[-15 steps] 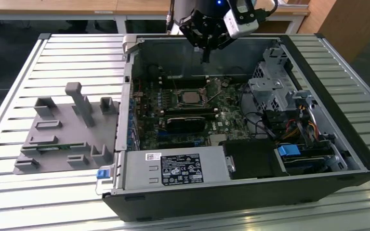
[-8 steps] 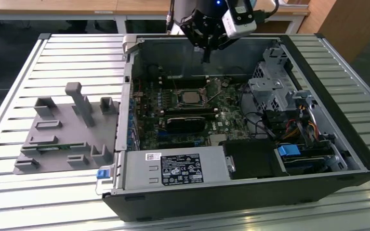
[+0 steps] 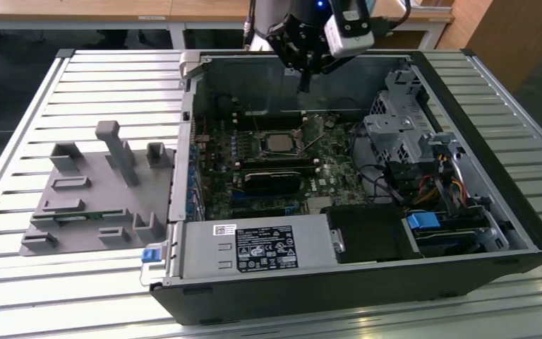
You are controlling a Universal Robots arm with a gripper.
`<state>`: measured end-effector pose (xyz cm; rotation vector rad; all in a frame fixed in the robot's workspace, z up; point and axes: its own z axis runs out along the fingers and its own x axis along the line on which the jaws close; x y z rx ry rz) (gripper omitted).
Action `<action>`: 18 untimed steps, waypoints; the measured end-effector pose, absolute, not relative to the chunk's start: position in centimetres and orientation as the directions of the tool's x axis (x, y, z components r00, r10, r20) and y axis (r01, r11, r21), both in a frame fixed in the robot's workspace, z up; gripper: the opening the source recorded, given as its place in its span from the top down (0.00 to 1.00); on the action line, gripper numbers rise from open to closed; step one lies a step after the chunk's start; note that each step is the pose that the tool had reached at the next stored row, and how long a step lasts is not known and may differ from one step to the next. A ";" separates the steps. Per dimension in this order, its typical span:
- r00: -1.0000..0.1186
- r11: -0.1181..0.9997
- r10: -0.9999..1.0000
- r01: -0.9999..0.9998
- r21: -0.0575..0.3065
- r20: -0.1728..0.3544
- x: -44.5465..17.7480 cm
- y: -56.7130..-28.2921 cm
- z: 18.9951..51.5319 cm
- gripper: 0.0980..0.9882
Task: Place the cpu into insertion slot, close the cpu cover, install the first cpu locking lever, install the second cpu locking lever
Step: 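Close the cpu cover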
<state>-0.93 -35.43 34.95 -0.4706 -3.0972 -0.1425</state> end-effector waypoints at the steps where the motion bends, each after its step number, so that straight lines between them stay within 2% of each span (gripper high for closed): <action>1: -0.950 0.946 0.311 0.312 0.089 0.019 -0.9 -35.4 34.9 0.99; 18: -0.845 0.841 0.534 0.534 0.089 0.020 -0.6 -35.4 33.9 0.99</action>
